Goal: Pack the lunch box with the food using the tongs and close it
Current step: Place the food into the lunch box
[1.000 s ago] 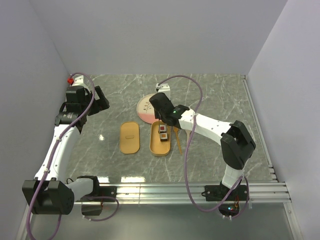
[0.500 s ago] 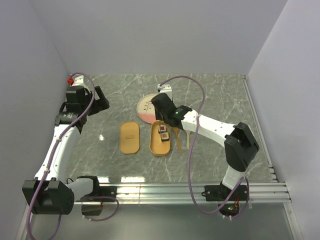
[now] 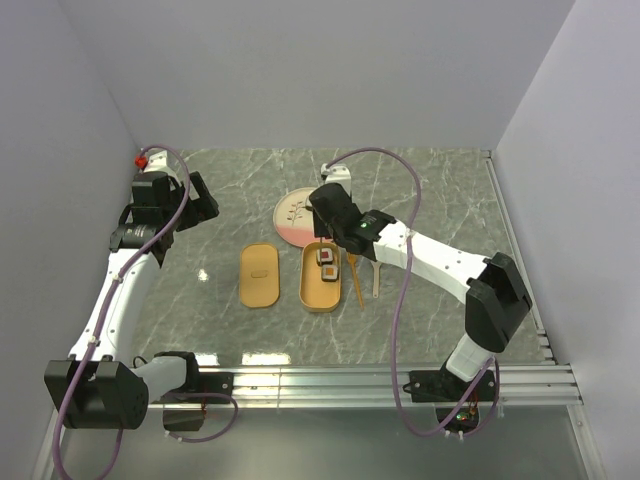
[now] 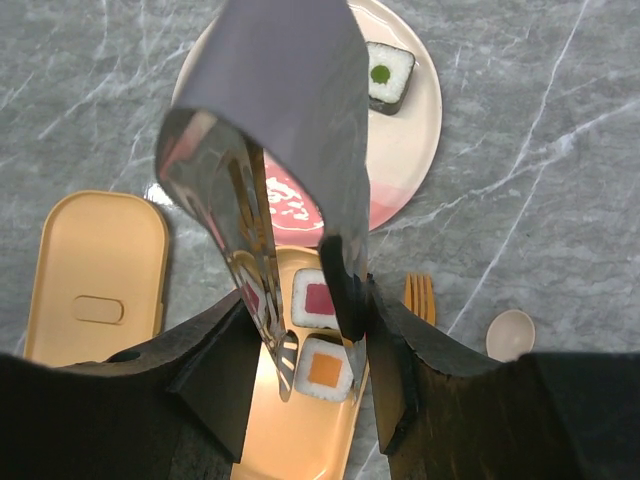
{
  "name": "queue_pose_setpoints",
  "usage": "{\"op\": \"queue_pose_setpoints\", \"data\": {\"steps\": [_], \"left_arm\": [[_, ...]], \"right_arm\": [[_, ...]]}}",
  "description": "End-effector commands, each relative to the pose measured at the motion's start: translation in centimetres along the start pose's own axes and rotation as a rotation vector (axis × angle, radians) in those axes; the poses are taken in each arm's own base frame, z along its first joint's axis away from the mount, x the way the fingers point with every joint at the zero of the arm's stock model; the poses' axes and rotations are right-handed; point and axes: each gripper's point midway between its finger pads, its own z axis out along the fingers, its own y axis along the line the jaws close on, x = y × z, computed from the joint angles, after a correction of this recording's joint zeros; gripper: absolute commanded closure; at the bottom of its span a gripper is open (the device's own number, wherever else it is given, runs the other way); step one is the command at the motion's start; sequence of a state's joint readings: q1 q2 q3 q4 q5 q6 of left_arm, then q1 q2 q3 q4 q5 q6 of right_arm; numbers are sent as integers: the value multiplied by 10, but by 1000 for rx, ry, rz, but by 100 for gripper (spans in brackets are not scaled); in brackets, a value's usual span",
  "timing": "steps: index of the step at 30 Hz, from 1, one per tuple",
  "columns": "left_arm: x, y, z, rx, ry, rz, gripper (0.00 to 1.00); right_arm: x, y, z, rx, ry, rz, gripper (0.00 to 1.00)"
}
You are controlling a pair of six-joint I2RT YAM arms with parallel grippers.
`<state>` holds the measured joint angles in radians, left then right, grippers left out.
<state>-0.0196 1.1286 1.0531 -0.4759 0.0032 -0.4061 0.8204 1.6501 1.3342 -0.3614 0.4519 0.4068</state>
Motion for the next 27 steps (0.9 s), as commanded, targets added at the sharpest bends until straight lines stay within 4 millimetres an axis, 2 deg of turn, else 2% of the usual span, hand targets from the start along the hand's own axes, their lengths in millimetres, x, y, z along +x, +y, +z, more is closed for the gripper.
{"op": "queue_pose_setpoints", "data": {"steps": [1, 6, 9, 18, 23, 27], "left_arm": [[-10, -7, -4, 30, -42, 6, 1], [-10, -7, -6, 28, -46, 7, 1], [-10, -6, -6, 27, -44, 6, 1], [-10, -5, -6, 22, -47, 8, 1], [-9, -5, -5, 20, -44, 11, 1], [-8, -4, -4, 19, -40, 12, 1]], "right_arm": [[-14, 2, -12, -25, -39, 28, 49], [-18, 3, -15, -27, -54, 32, 49], [-28, 4, -19, -26, -71, 27, 49], [-87, 18, -35, -64, -180, 36, 49], [-105, 19, -30, -55, -214, 35, 49], [-122, 7, -8, -13, -228, 48, 49]]}}
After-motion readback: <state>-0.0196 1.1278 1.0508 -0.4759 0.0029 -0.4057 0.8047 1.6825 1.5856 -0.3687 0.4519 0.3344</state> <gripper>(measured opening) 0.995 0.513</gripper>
